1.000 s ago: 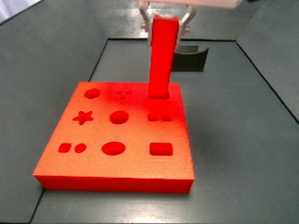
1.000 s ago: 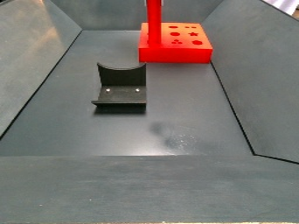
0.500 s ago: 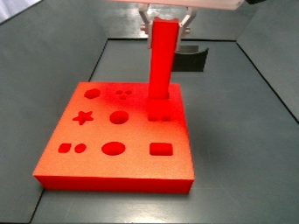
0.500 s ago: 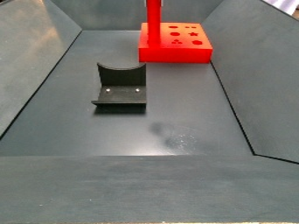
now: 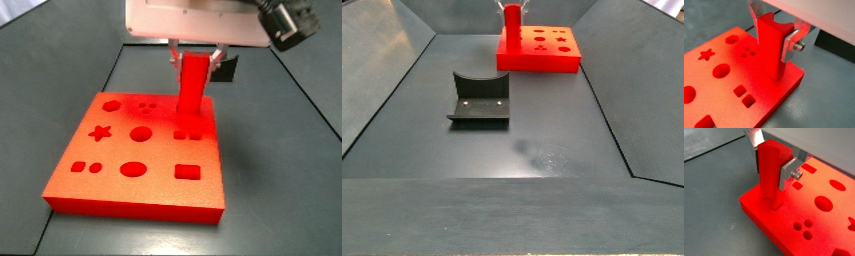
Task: Pick up the arch object. Move up. Rotate the arch object. Move to above the board. Insert the arch object.
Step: Insert the arch object.
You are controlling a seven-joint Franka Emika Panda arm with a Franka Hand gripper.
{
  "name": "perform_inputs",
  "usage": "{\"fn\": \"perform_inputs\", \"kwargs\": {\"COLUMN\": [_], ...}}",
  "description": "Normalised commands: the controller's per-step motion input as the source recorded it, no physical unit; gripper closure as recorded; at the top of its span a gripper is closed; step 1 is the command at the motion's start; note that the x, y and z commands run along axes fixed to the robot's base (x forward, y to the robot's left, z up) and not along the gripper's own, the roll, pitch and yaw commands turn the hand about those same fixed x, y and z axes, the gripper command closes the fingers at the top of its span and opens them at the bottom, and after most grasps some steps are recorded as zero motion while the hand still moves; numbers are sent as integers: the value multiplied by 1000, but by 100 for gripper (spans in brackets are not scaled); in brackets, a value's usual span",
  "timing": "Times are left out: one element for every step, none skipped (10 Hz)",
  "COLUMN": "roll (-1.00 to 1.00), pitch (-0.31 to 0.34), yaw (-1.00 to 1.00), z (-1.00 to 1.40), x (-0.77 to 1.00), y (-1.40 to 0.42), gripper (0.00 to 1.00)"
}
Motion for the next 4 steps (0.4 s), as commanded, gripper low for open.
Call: {"fn": "perform_inputs", "kwargs": {"roll": [69, 0, 0, 0], "pitch": [-114, -104, -91, 0], "yaw": [0, -100, 0, 0], "z": [-360, -169, -143, 0], "x": [0, -20, 0, 0], "y": [-6, 0, 0, 0], "gripper": [100, 100, 100, 100]}}
